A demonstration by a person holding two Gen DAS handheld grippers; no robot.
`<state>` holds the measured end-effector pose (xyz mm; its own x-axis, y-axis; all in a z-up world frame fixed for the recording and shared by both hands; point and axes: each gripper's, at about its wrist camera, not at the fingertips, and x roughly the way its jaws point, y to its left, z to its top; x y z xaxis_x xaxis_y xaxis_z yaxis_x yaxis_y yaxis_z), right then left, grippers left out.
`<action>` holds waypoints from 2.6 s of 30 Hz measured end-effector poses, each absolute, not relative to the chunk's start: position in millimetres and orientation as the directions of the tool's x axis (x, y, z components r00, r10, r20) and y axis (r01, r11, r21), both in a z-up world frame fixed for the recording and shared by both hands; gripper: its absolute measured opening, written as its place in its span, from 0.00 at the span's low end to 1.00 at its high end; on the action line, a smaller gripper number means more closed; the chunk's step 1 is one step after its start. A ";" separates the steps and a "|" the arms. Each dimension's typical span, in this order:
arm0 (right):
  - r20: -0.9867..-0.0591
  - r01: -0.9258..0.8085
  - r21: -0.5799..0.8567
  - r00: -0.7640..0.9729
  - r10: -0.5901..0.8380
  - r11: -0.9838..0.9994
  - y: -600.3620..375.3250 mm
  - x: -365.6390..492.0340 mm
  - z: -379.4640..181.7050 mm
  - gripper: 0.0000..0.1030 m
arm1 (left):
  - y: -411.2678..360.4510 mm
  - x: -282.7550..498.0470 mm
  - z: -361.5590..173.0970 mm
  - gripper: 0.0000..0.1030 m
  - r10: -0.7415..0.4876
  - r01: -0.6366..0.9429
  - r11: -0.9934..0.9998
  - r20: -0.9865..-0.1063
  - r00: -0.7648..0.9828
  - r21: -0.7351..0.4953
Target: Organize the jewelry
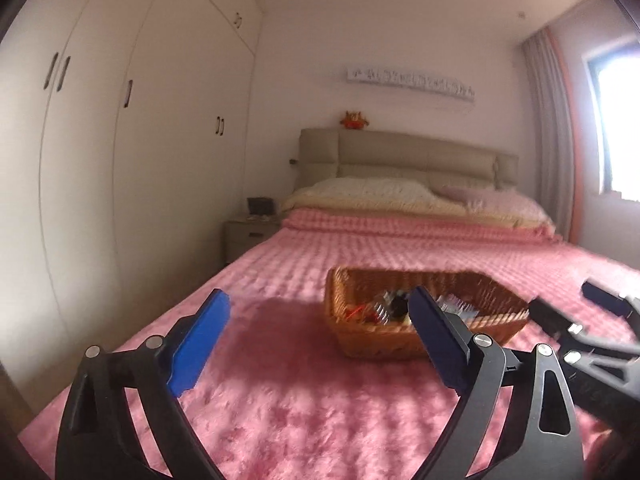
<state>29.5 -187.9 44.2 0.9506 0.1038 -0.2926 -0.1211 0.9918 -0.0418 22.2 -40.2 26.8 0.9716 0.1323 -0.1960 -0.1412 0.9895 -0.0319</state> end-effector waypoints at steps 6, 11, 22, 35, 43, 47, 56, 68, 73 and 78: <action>-0.317 -0.108 -0.041 0.944 0.090 0.993 -188.8 33.6 34.2 0.81 | -26.3 21.5 23.2 0.90 0.141 -0.164 0.983 -0.232 0.963 -0.085; -0.292 -0.104 -0.033 0.952 0.090 0.994 -189.5 29.8 34.8 0.81 | -22.8 21.0 22.4 0.91 0.139 -0.165 0.982 -0.239 0.961 -0.092; -0.271 -0.112 0.025 0.956 0.114 0.993 -203.4 25.4 41.0 0.81 | -37.6 25.2 20.3 0.93 0.136 -0.147 0.989 -0.241 0.961 -0.028; -0.278 -0.113 0.024 0.954 0.115 0.993 -204.7 26.9 41.0 0.85 | -39.5 27.6 20.0 0.93 0.137 -0.147 0.989 -0.247 0.959 -0.024; -0.278 -0.112 0.023 0.954 0.114 0.993 -203.6 26.8 40.6 0.86 | -38.9 28.3 19.5 0.93 0.134 -0.146 0.989 -0.256 0.957 -0.027; -0.271 -0.118 0.022 0.955 0.119 0.993 -202.7 25.2 40.7 0.86 | -38.1 30.6 19.3 0.93 0.135 -0.148 0.989 -0.268 0.954 -0.029; -0.276 -0.117 0.020 0.954 0.118 0.993 -202.9 26.5 40.0 0.86 | -37.1 31.6 18.1 0.93 0.132 -0.147 0.989 -0.277 0.952 -0.034; -0.280 -0.116 0.016 0.953 0.116 0.993 -203.1 29.1 39.2 0.86 | -38.1 31.3 17.9 0.93 0.137 -0.152 0.988 -0.271 0.953 -0.034; -0.284 -0.115 0.020 0.952 0.116 0.993 -203.8 29.8 39.0 0.87 | -38.3 31.4 17.9 0.93 0.137 -0.151 0.988 -0.273 0.952 -0.033; -0.288 -0.112 0.027 0.951 0.115 0.993 -206.3 31.8 38.3 0.88 | -37.9 31.6 17.3 0.93 0.136 -0.152 0.988 -0.278 0.951 -0.035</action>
